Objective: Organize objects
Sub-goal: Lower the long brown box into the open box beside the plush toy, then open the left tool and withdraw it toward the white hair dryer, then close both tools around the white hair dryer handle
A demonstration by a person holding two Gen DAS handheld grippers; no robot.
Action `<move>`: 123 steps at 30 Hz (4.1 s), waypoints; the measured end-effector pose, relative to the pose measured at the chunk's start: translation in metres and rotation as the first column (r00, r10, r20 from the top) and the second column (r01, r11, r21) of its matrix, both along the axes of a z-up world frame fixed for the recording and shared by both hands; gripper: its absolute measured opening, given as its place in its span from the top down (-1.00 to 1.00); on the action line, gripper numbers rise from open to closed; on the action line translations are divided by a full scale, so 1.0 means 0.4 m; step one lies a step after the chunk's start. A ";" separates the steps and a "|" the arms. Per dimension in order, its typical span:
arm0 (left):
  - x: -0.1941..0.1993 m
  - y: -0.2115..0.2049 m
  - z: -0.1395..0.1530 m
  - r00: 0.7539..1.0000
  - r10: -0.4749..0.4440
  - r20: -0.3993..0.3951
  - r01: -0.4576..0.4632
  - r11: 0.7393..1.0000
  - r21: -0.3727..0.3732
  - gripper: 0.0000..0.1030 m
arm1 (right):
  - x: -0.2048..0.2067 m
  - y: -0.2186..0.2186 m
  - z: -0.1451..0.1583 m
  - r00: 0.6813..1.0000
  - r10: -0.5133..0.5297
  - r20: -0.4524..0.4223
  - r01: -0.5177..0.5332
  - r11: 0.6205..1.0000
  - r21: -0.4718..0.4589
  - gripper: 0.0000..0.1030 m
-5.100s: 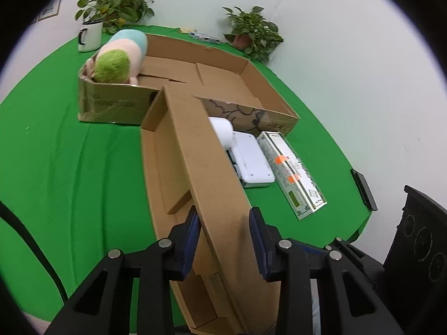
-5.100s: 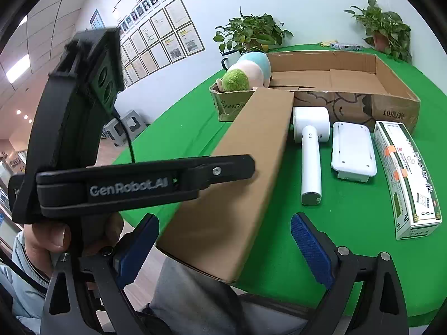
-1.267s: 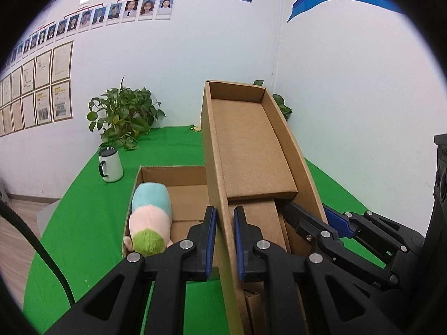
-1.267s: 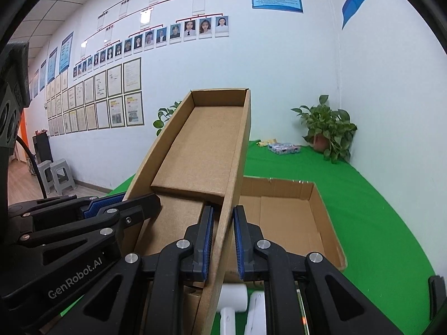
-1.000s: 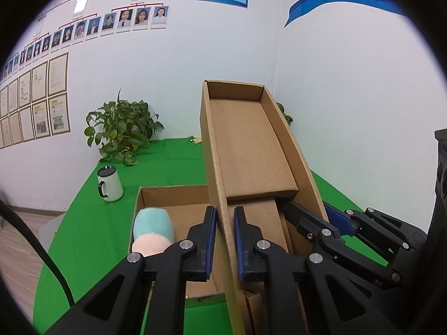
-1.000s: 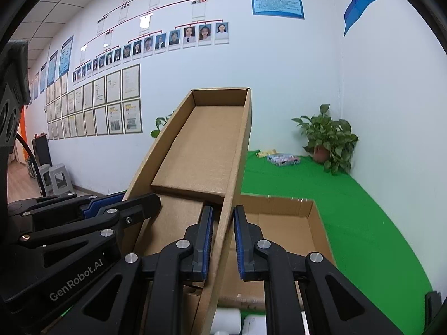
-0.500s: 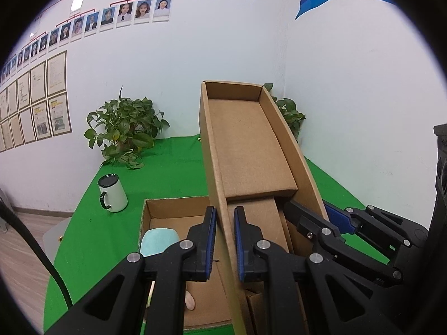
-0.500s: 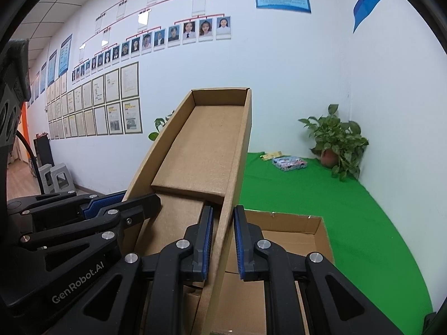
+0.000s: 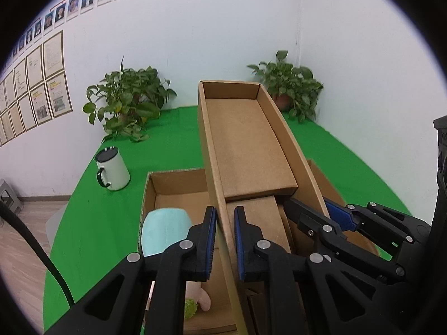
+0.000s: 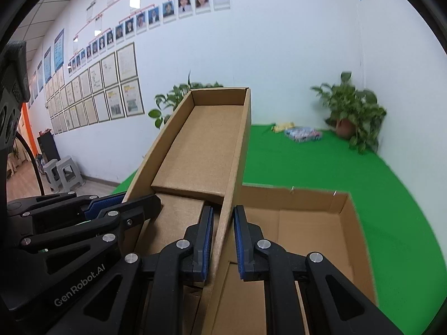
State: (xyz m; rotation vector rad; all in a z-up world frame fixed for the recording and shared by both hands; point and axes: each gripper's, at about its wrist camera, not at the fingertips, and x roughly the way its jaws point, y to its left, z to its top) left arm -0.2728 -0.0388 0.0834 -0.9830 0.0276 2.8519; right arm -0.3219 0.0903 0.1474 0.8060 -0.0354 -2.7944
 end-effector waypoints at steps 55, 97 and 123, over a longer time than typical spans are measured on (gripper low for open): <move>0.014 -0.132 -0.200 0.974 0.039 0.225 -0.042 0.999 0.009 0.55 | -0.224 -0.127 -0.555 0.917 0.038 0.398 -0.123 0.974 0.189 0.78; 0.395 0.060 -0.226 0.993 -0.120 0.013 0.116 0.975 0.191 -0.55 | 0.469 0.185 -0.456 0.991 -0.009 0.136 0.005 1.000 0.031 -0.98; 0.359 0.118 -0.456 0.847 -0.422 0.323 0.180 0.800 0.573 -0.22 | 0.512 0.097 -0.633 0.930 0.112 0.350 -0.119 0.993 -0.002 0.46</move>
